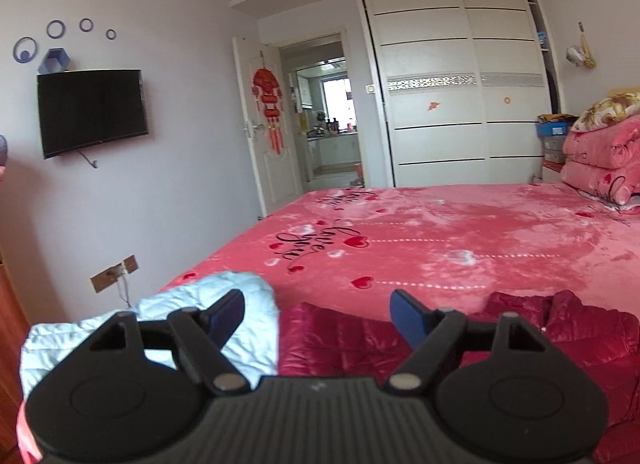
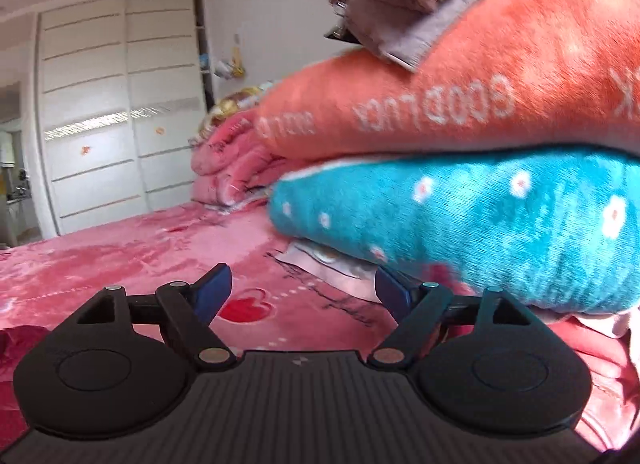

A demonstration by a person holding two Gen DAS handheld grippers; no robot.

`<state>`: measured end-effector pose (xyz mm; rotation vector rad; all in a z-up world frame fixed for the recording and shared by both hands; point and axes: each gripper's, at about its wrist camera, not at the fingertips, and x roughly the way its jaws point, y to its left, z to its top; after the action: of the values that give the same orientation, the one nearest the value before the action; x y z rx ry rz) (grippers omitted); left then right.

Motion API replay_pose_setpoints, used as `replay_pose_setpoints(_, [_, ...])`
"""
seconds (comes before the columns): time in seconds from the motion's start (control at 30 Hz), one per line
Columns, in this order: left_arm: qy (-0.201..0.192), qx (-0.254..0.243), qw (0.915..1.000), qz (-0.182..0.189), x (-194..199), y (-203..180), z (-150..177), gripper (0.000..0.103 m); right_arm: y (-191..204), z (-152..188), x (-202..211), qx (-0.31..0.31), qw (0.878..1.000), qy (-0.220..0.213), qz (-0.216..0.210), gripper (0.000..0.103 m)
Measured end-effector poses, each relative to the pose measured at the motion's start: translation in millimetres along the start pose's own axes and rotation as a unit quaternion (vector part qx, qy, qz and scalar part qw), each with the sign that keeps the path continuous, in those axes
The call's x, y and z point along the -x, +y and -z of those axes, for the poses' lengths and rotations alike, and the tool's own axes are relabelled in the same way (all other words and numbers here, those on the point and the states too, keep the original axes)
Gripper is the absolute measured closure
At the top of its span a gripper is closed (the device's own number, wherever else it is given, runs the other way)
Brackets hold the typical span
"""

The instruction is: Fold large clothes

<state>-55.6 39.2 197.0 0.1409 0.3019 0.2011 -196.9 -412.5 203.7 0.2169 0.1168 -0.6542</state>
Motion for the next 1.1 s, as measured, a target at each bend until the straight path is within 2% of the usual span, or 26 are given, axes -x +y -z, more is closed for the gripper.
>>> replay_pose_setpoints(0.1, [0.004,-0.015,0.9997,0.021,-24,-30,21,0.024,19,1,-4,0.004,0.999,0.005,-0.05,0.003])
replay_pose_setpoints(0.27, [0.022,-0.062,0.9969,0.043,-57,-63,53,0.025,55,19,-21,0.026,0.99,0.061,-0.128,0.003])
replay_pose_setpoints(0.33, [0.032,-0.095,0.9942,0.04,-70,-71,64,0.025,68,26,-28,0.022,0.983,0.091,-0.156,0.003])
replay_pose_setpoints(0.4, [0.035,-0.121,0.9918,0.018,-80,-76,74,0.025,77,31,-35,0.024,0.978,0.112,-0.177,0.003])
replay_pose_setpoints(0.57, [0.076,-0.118,0.9896,-0.03,-111,-63,86,0.026,99,42,-42,0.056,0.966,0.136,-0.212,0.003])
replay_pose_setpoints(0.63, [0.093,-0.131,0.9862,-0.038,-119,-60,93,0.028,102,41,-46,0.066,0.962,0.141,-0.225,0.003])
replay_pose_setpoints(0.7, [0.11,-0.149,0.9823,-0.027,-123,-61,102,0.03,106,42,-45,0.077,0.958,0.142,-0.236,0.003])
replay_pose_setpoints(0.93, [0.115,-0.219,0.9688,-0.012,-132,-71,115,0.034,113,41,-49,0.1,0.948,0.148,-0.263,0.003])
replay_pose_setpoints(1.1, [0.126,-0.252,0.9594,-0.016,-159,-80,113,0.05,112,43,-48,0.117,0.945,0.142,-0.269,0.003])
